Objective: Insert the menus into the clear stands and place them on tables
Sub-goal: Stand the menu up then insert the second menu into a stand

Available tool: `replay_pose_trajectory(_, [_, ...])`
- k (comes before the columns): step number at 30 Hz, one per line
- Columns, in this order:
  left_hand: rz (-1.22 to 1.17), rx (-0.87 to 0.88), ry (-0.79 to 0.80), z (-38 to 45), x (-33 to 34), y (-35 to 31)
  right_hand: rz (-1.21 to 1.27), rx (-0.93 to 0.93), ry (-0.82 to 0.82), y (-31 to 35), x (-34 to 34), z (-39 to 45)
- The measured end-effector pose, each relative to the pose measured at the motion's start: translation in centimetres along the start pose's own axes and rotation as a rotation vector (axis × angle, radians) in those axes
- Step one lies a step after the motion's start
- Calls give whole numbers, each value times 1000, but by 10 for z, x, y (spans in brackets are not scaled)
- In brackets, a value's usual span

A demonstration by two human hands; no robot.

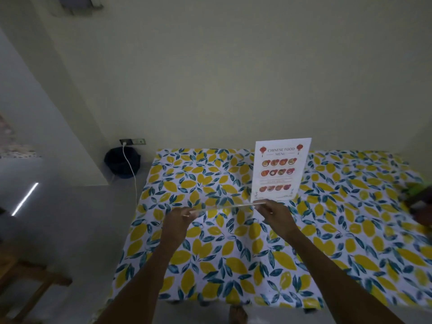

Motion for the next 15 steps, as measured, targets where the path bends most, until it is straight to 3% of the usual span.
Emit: replay_pose_trajectory(15, [28,-199,-215,123,6,-3,8,149,-37,1,34,138])
Point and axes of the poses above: each hand's wrist, its own z-axis towards the middle knuckle, its own x-axis out of the palm, y = z × x, the point moved 2 cm from there along z, towards the middle knuckle, and after that the axes turned 8 degrees about x, right-handed, at the moved point
